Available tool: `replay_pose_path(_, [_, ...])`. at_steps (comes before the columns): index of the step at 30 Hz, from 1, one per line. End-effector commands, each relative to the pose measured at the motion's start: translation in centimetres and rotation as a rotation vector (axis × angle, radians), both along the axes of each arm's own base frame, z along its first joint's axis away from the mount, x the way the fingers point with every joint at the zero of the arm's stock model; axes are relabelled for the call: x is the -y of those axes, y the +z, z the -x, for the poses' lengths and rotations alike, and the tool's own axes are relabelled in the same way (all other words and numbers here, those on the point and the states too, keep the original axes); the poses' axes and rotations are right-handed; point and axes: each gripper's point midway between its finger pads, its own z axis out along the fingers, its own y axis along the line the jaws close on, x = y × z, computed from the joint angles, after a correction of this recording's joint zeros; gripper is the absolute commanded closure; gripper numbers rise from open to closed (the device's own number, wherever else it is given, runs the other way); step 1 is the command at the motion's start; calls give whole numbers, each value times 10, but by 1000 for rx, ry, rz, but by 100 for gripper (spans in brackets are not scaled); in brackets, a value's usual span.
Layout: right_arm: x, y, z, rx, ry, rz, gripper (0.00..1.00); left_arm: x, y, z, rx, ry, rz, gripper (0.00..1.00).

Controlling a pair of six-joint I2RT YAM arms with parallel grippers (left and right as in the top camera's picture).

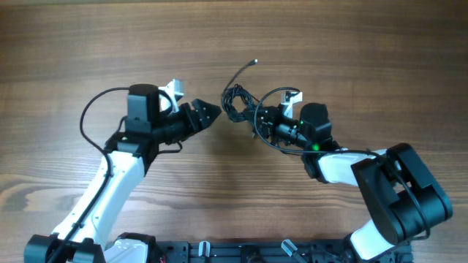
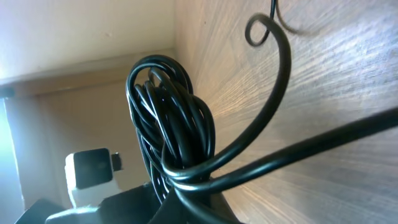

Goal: Untangle cables

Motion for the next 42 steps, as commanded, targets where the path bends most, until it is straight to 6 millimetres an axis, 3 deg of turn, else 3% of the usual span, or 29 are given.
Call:
replay_pose_path(1, [-10, 1, 4, -45, -12, -30, 96, 5, 1, -11, 83, 52, -113, 29])
replay_pose_path(6, [-29, 20, 14, -47, 23, -116, 96, 11, -15, -11, 61, 69, -174, 43])
replay_pose_path(9, [-34, 27, 16, -44, 32, -148, 95, 12, -24, -15, 36, 82, -168, 87])
replay_pose_path(10, [-34, 23, 18, -38, 40, -124, 84, 12, -19, -21, 68, 92, -158, 96])
replay_pose_path(11, [-33, 15, 19, -31, 47, -84, 59, 9, -12, -29, 106, 109, -148, 96])
replay_pose_path(12, [-31, -1, 22, -94, 43, -50, 14, 4, -5, -37, 138, 130, -136, 96])
replay_pose_path(13, [-30, -8, 24, -133, 37, -37, 0, -2, -1, -42, 153, 150, -132, 96])
replay_pose_path(16, [-29, -11, 24, -276, -9, -103, 0, -19, -4, -46, 142, 185, -147, 96])
replay_pose_path(18, [-24, -5, 12, -369, -113, -195, 0, -11, -2, -41, 178, 99, -154, 96])
replay_pose_path(20, [-25, 11, 2, -355, -162, -267, 0, -1, 1, -35, 187, 33, -122, 96])
replay_pose_path(22, [-23, 10, -3, -357, -210, -275, 5, 4, 3, -31, 183, 7, -98, 96])
replay_pose_path(24, [-18, 9, -9, -344, -258, -274, 22, 9, 5, -28, 179, -21, -73, 96])
replay_pose_path(27, [-7, 7, -20, -325, -350, -269, 56, 20, 10, -18, 171, -90, -12, 96])
replay_pose_path(30, [1, 1, -26, -320, -408, -248, 96, 22, 11, -15, 169, -107, 1, 96])
replay_pose_path(35, [17, 7, -36, 124, -270, 83, 95, 12, -1, -17, 131, -53, -58, 96])
replay_pose_path(38, [16, 53, -34, 401, -166, 84, 95, 5, -14, -13, 95, -43, -114, 96])
replay_pose_path(42, [9, 83, -21, 615, -78, 150, 95, 9, -14, -11, 96, -53, -111, 96])
